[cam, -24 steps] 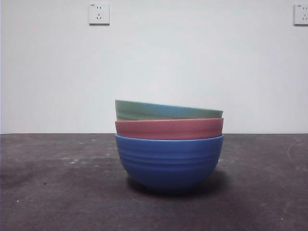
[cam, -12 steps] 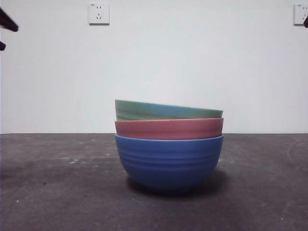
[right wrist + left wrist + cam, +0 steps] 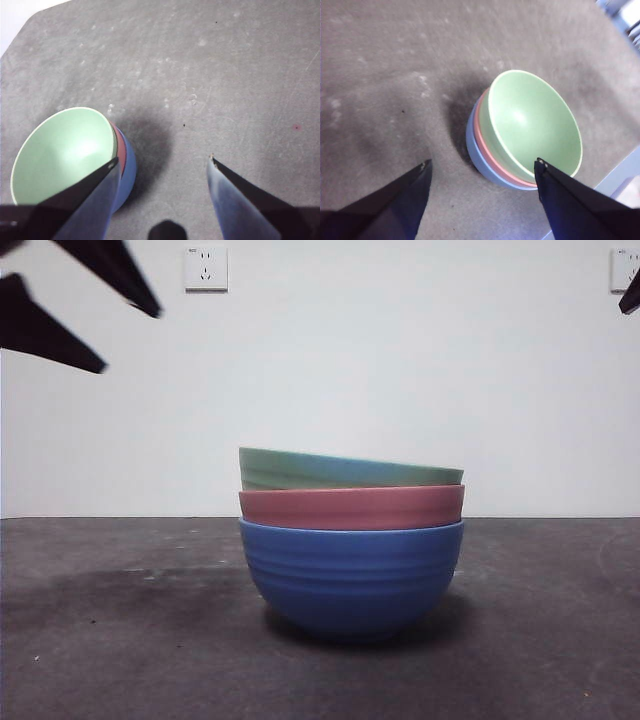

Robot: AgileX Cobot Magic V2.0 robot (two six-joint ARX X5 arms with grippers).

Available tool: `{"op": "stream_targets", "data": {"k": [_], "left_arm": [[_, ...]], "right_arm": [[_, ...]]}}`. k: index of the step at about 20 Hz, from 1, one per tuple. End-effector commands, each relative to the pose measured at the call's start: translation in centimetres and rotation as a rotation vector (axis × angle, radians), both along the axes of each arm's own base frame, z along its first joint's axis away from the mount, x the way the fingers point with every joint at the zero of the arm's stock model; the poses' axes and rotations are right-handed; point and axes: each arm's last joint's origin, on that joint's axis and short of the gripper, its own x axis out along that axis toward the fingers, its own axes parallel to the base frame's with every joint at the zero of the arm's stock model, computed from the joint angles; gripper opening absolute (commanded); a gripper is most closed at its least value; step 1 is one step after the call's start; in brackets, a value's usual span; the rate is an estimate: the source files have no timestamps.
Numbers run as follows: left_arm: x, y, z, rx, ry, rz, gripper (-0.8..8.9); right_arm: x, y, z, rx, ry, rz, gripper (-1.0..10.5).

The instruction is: Pick up the green bowl on the top,put the green bowl on the left,pick up the red bowl in the middle,put the red bowl on the right

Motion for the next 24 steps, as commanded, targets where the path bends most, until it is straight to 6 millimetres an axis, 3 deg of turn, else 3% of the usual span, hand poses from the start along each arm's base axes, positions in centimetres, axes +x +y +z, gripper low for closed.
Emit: {"op": "stream_targets", "data": {"k": [1, 6, 10, 18, 20, 24], "left_arm": [[1.0, -2.3, 0.1, 0.088, 0.012, -0.048, 3.42], [3.3, -6.9, 0.1, 0.297, 0.040, -0.094, 3.42], [4.8, -9.2, -1.0, 0.373, 0.063, -0.116, 3.42], [5.8, -10.7, -3.5, 0.430, 0.113, -0.142, 3.32], [5.7, -10.9, -3.7, 0.441, 0.107, -0.158, 2.29], [5.6, -11.1, -3.8, 0.456, 0.102, -0.157, 2.02]], "right_arm": [[0.0, 0.0, 0.1, 0.001, -0.007, 0.005, 2.9], [0.0, 0.0, 0.1, 0.001, -0.007, 0.004, 2.9], [0.0, 0.0, 0.1, 0.001, -0.007, 0.004, 2.9], [0.0, 0.0, 0.1, 0.001, -0.008, 0.004, 2.8], [0.0, 0.0, 0.1, 0.001, -0.007, 0.004, 2.8], [0.0, 0.0, 0.1, 0.001, -0.008, 0.003, 2.8]]}}
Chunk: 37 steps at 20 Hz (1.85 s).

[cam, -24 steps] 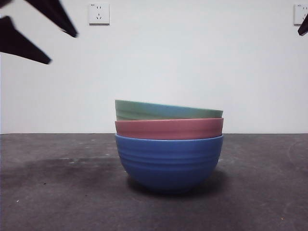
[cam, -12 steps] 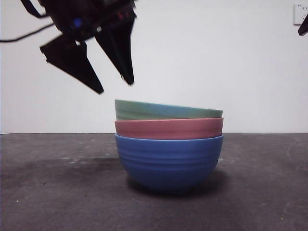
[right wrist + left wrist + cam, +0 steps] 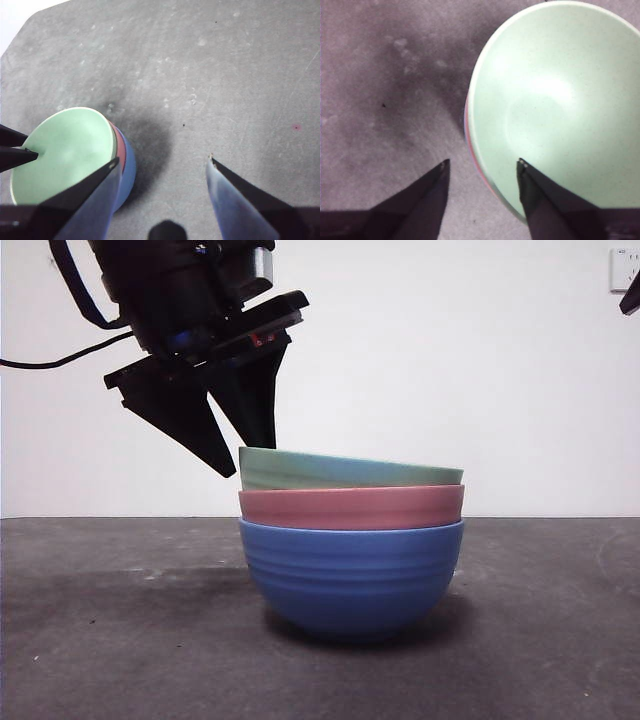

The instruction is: Pick up the green bowl on the top,put the green bowl on the left,pick up the red bowl in the middle,put the red bowl on the right

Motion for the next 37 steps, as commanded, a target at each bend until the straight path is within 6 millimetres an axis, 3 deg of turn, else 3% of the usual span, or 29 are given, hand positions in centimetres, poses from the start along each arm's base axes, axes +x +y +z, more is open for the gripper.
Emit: {"op": "stream_targets", "data": {"k": [1, 4, 23, 34, 37], "left_arm": [[0.0, -0.3, -0.2, 0.016, -0.009, -0.017, 1.56], [0.0, -0.3, -0.2, 0.018, -0.012, -0.022, -0.14], [0.2, -0.4, 0.3, -0.006, -0.054, -0.001, -0.13], [-0.3, 0.2, 3.9, -0.047, -0.117, -0.002, -0.12], [-0.9, 2.0, 5.7, -0.029, -0.130, 0.019, -0.12]], "right_arm": [[0.0, 0.0, 0.1, 0.001, -0.009, 0.003, 2.8], [0.0, 0.0, 0.1, 0.001, -0.008, 0.003, 2.8], [0.0, 0.0, 0.1, 0.000, -0.008, 0.002, 2.8], [0.0, 0.0, 0.1, 0.000, -0.008, 0.002, 2.8], [0.0, 0.0, 0.1, 0.000, -0.008, 0.002, 2.8]]}}
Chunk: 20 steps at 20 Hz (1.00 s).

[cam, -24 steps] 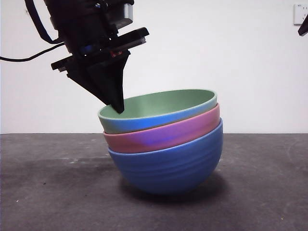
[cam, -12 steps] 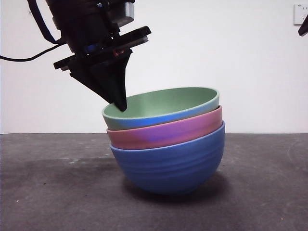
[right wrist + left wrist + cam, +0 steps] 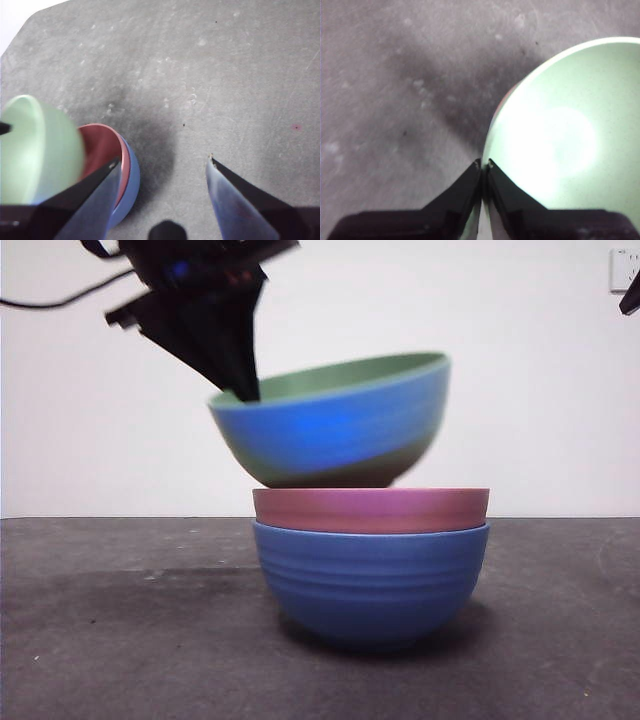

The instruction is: Pick up the green bowl on the top,put the green bowl on the left,pick up the red bowl in the middle,put the red bowl on the right

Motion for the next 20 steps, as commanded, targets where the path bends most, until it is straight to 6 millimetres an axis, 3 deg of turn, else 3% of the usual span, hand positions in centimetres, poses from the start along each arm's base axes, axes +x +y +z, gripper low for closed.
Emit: {"op": "stream_targets", "data": {"k": [1, 5, 8, 15, 20], "left_arm": [[-0.7, 2.0, 1.9, 0.003, -0.042, 0.042, -0.13], [-2.5, 6.3, 4.0, 0.113, -0.085, 0.174, -0.12], [-3.1, 8.6, 3.7, 0.139, -0.061, 0.251, -0.12], [-2.9, 10.2, -3.4, 0.166, 0.039, 0.305, -0.12], [-1.7, 10.7, -6.6, 0.087, 0.088, 0.325, -0.12]], "right_arm": [[0.0, 0.0, 0.1, 0.000, -0.008, 0.002, 2.8], [0.0, 0.0, 0.1, 0.000, -0.008, 0.002, 2.8], [0.0, 0.0, 0.1, 0.000, -0.009, 0.003, 2.8], [0.0, 0.0, 0.1, 0.000, -0.009, 0.003, 2.8], [0.0, 0.0, 0.1, 0.001, -0.008, 0.004, 2.8]]}}
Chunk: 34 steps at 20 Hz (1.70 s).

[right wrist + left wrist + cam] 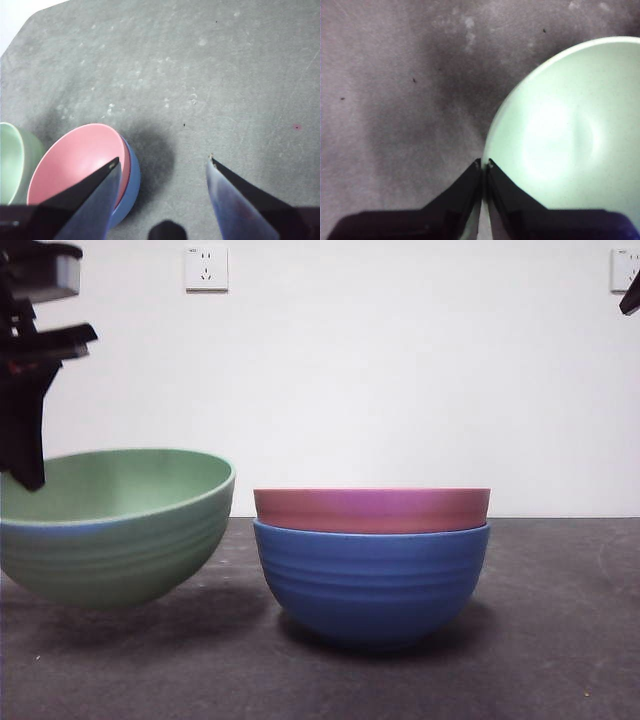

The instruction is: Pick up the green bowl on the top,put the green bowl on the left,pick up the red bowl in the middle,put the red bowl on the right

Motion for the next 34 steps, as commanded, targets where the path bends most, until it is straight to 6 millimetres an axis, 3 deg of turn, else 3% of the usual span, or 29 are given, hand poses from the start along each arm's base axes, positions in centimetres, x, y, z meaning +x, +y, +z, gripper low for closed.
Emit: {"op": "stream_targets", "data": {"k": [1, 6, 7, 9, 10, 13, 16, 23, 28, 34], "left_arm": [[0.7, 0.0, -1.2, -0.009, 0.042, 0.015, -0.13], [1.7, -0.1, -2.8, 0.016, 0.103, 0.025, 0.07], [1.8, -0.1, -2.8, 0.015, 0.103, 0.027, 0.51], [1.8, -0.1, -2.8, 0.014, 0.103, 0.028, 3.23], [1.8, -0.1, -2.8, 0.013, 0.099, 0.028, 3.93], [1.7, 0.0, -2.5, 0.006, 0.090, 0.026, 3.96], [0.5, 0.4, -0.9, -0.015, 0.045, 0.028, 3.96], [-4.4, 1.9, 4.6, -0.218, -0.170, 0.032, 3.96], [-6.4, 2.7, 6.3, -0.265, -0.278, 0.040, 3.96], [-6.4, 2.7, 6.3, -0.266, -0.280, 0.039, 3.95]], "right_arm": [[0.0, 0.0, 0.1, 0.001, -0.008, 0.004, 2.8], [0.0, 0.0, 0.1, 0.007, -0.002, 0.001, 2.8], [0.0, 0.0, 0.1, 0.007, -0.001, 0.001, 2.8], [0.1, 0.1, 0.0, 0.006, 0.007, 0.001, 2.9], [0.2, 0.1, 0.0, 0.005, 0.012, 0.003, 2.9], [0.9, 0.5, 0.0, -0.007, 0.037, 0.031, 2.9], [2.1, 1.7, 0.8, -0.050, 0.080, 0.117, 2.9], [6.1, 7.2, 2.4, -0.241, 0.252, 0.322, 2.9], [8.3, 11.7, 0.4, -0.417, 0.328, 0.365, 2.8], [10.0, 13.8, -3.3, -0.536, 0.426, 0.364, 2.8]]}}
